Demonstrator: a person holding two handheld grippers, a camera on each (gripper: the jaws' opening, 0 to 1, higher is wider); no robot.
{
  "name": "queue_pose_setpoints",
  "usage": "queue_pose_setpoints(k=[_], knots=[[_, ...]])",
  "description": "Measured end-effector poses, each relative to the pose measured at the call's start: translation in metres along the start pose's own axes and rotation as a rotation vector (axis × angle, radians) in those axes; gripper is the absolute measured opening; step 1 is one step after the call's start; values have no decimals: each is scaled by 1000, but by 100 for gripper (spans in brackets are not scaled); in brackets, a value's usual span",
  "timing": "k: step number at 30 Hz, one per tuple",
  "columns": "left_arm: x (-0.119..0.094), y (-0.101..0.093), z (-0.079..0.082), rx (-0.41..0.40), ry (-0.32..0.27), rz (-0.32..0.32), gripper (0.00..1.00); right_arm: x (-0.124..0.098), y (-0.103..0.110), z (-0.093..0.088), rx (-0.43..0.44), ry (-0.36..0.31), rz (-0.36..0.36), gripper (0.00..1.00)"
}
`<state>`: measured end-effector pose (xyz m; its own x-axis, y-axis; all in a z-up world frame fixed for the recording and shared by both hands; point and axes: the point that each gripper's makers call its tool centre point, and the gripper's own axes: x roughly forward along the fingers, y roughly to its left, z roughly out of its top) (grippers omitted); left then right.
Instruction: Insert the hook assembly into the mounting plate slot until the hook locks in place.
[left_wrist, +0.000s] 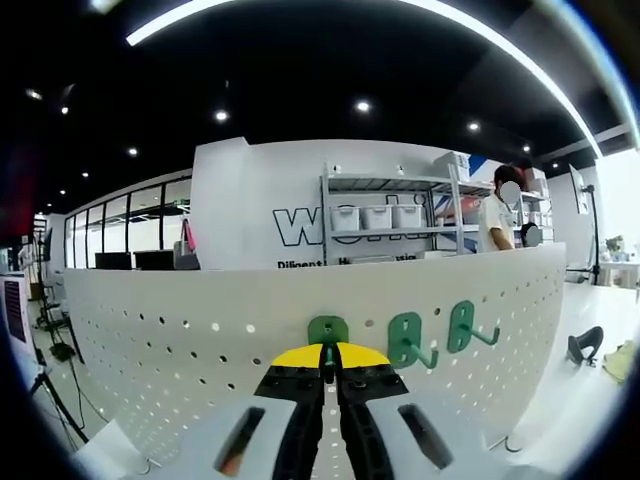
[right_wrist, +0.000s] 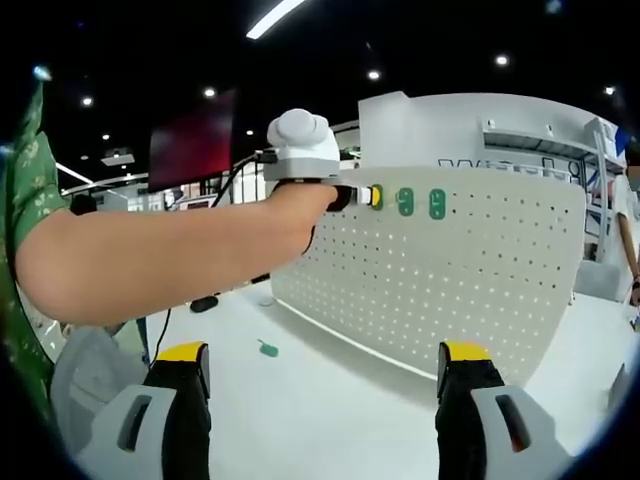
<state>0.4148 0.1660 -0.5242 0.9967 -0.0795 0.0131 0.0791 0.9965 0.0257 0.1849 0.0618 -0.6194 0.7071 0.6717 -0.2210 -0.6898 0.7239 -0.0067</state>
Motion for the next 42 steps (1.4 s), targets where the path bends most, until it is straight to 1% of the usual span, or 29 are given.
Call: queue_pose_setpoints(k=[23, 27, 35, 42], knots=[[1, -2, -2, 7, -8, 9, 4, 1, -1, -2, 0, 8, 1, 96], [1, -3, -4, 26, -5, 14, 4, 0, -1, -2, 2, 7, 2, 96], [1, -2, -5, 27, 1, 15, 4, 0, 0, -2, 3, 6, 7, 96], [1, -1, -5, 9, 12, 11, 3, 1, 1, -4, 5, 8, 9, 96]])
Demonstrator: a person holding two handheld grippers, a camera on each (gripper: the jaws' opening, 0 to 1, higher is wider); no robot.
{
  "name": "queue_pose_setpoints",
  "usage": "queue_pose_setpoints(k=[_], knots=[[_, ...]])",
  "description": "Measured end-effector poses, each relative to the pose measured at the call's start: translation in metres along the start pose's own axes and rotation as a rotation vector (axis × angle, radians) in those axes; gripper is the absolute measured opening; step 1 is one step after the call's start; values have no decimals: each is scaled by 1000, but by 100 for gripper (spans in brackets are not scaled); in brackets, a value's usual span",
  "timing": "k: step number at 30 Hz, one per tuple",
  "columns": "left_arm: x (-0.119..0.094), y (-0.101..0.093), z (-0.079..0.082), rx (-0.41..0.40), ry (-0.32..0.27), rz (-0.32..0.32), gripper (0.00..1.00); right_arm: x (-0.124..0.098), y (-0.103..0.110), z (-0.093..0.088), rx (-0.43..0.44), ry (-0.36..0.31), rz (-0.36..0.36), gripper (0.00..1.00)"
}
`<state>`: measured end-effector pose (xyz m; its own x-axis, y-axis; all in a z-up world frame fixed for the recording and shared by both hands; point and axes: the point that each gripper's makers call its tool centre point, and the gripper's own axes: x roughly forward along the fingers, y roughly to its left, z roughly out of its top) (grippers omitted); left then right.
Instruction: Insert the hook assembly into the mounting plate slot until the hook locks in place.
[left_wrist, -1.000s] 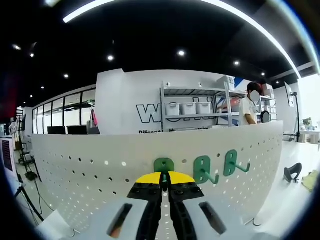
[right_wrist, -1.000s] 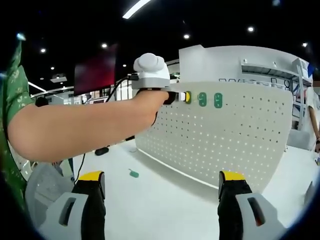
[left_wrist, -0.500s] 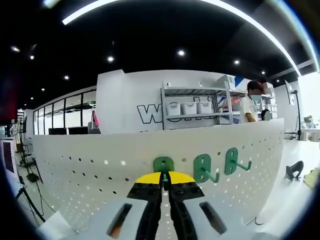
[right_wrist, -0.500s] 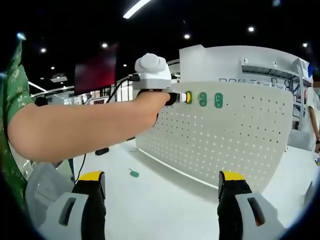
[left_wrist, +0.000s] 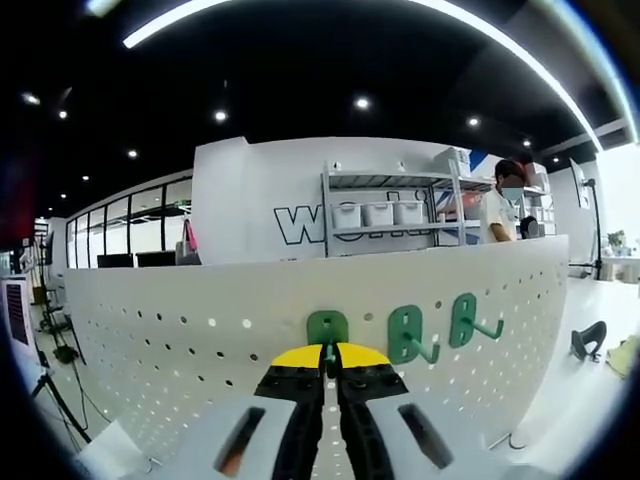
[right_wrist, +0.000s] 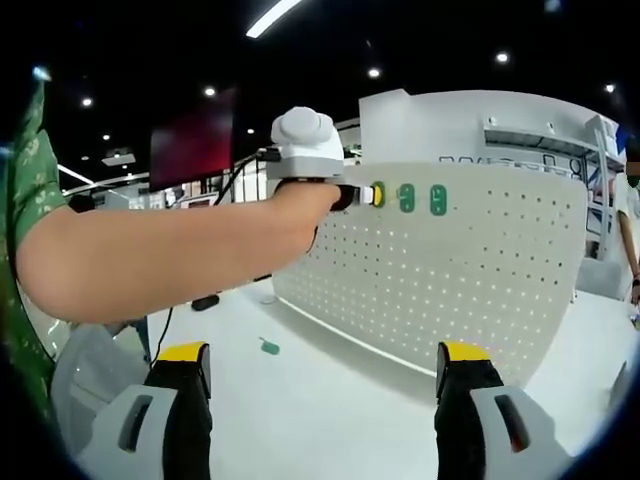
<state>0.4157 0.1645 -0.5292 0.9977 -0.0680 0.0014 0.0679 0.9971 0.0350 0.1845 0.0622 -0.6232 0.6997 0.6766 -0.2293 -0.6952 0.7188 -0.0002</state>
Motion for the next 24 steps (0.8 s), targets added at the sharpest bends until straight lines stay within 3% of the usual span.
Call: queue_pose_setpoints(k=[24], knots=[[7, 5, -3, 26, 13, 11, 4, 0, -3, -5, 7, 10, -2, 95]])
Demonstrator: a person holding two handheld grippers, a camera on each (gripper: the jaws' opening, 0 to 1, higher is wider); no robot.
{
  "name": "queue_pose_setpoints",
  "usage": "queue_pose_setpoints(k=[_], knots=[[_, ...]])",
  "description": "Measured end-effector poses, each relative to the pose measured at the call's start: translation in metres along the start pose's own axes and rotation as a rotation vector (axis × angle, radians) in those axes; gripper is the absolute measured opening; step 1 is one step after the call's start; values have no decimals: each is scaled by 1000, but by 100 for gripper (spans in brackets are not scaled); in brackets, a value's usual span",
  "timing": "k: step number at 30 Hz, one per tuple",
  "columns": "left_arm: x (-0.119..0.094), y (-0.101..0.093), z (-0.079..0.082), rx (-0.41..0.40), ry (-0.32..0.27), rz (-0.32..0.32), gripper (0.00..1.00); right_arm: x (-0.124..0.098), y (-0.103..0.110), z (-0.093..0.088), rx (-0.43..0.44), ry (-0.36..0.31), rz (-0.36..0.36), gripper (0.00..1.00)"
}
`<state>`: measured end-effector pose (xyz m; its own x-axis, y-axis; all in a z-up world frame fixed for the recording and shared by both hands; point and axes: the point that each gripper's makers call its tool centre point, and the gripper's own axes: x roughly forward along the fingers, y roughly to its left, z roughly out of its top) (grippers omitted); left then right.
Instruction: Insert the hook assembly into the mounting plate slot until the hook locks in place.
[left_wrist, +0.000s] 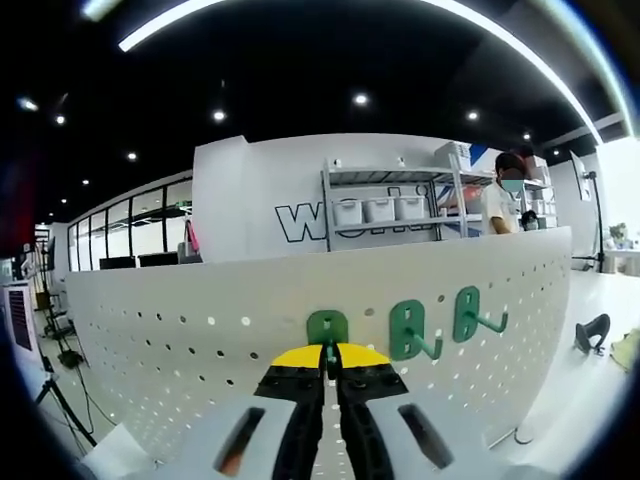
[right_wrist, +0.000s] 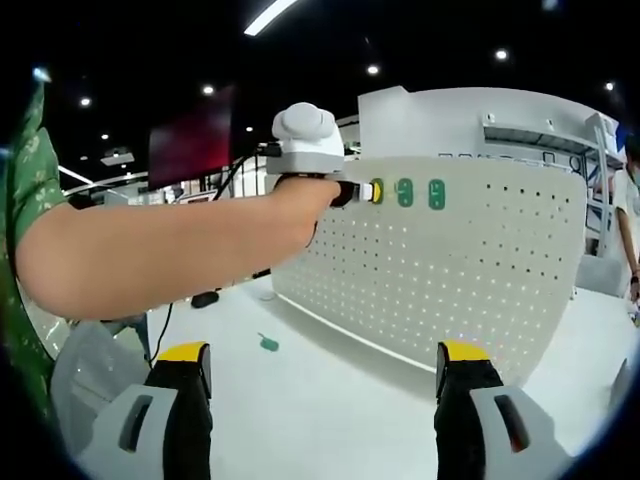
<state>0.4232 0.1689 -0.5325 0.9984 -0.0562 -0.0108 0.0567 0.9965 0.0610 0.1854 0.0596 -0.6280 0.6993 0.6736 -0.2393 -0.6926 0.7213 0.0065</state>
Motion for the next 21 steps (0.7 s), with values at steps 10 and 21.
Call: queue_pose_setpoints(k=[10, 21], knots=[[-1, -3, -3, 10, 0, -12, 8, 1, -1, 0, -1, 1, -1, 95], [-4, -4, -1, 0, -5, -15, 13, 0, -1, 0, -4, 1, -3, 95]])
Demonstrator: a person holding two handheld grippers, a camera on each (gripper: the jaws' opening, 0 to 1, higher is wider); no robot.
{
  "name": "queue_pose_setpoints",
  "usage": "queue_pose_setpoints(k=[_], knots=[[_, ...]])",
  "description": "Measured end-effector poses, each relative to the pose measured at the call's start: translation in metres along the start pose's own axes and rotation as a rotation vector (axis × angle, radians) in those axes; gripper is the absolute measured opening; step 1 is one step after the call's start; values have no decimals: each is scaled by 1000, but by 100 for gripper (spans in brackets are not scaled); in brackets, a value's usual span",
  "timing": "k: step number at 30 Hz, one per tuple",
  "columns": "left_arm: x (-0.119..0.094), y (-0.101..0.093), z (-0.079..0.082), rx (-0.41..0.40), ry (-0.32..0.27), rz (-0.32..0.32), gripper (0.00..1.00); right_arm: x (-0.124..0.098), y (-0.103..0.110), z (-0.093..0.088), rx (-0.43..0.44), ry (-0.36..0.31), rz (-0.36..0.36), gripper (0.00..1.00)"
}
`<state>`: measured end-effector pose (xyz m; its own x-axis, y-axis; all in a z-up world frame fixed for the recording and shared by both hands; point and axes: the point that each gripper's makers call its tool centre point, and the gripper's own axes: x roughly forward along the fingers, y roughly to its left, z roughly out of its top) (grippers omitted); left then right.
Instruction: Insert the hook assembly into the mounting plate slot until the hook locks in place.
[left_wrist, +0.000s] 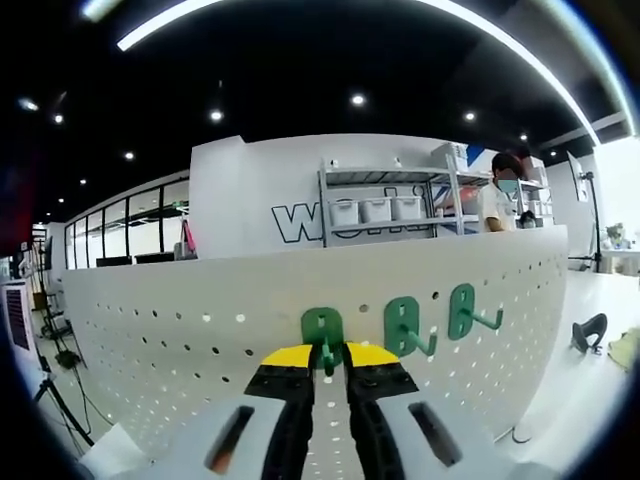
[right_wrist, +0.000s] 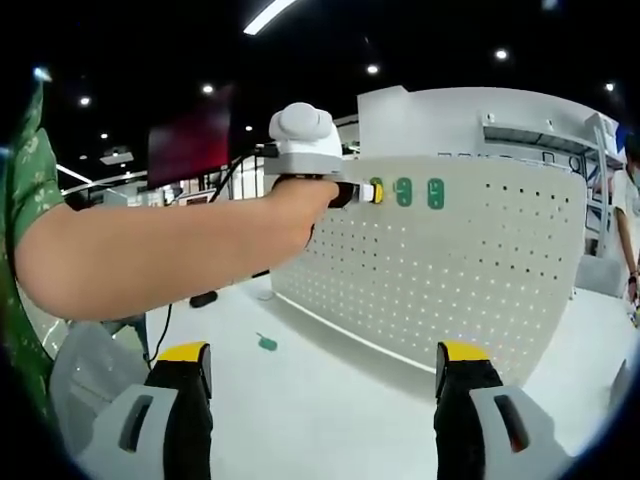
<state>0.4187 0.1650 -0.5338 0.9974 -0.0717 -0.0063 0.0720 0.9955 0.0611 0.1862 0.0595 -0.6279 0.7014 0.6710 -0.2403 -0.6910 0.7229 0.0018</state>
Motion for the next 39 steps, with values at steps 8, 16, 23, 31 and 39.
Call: queue_pose_setpoints(k=[8, 16, 23, 31, 39], knots=[[-2, 1, 0, -9, 1, -4, 18, 1, 1, 2, -5, -1, 2, 95], [-6, 0, -3, -14, 9, -18, 22, 1, 4, 5, -9, -8, 7, 95], [-11, -3, -8, -10, 19, -39, 23, 0, 6, 7, -9, -13, 10, 95], [-22, -1, -24, 7, 41, -46, 25, -2, 9, 7, 20, -19, 20, 96], [-30, 2, -40, 17, 63, -58, 26, -3, 13, 10, 21, -23, 25, 96]])
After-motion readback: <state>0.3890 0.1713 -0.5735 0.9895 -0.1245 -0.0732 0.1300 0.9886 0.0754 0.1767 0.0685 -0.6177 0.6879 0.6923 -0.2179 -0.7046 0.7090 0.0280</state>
